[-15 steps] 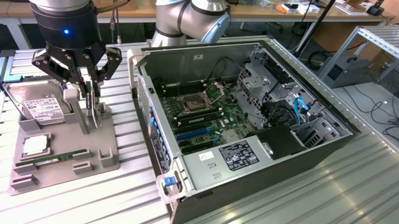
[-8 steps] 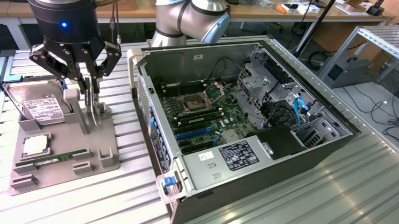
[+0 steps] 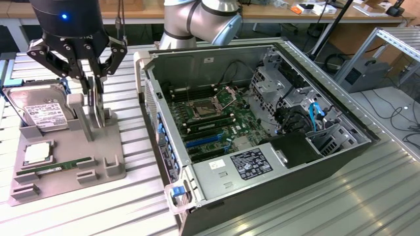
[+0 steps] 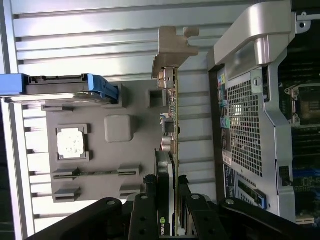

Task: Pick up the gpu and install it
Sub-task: 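Pick up the gpu and move the gpu toward the slot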

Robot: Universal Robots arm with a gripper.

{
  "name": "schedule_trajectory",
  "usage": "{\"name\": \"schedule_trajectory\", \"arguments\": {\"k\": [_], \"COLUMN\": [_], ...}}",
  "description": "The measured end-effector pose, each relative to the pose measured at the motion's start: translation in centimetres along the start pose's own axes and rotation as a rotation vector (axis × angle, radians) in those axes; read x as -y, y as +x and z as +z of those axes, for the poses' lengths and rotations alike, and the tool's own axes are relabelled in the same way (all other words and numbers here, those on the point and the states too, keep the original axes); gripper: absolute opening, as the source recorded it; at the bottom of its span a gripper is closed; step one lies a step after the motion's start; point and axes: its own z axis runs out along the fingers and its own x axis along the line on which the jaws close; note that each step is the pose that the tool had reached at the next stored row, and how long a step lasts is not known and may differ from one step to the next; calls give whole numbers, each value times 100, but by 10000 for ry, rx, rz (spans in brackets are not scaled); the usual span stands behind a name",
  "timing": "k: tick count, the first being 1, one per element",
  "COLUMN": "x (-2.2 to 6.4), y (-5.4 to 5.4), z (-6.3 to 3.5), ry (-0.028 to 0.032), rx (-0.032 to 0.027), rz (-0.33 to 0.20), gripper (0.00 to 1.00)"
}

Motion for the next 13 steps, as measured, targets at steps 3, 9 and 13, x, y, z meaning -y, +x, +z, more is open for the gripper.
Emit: {"name": "schedule_trajectory", "arguments": {"k": [3,9,13], "x": [-2,-4,-5], "y": [-1,-4,-5], "z": [-55,-133,-172], "ry": [-4,-8,-10], "rx": [0,-1,0], "rz": [1,1,1], "gripper": [27,27,27]}}
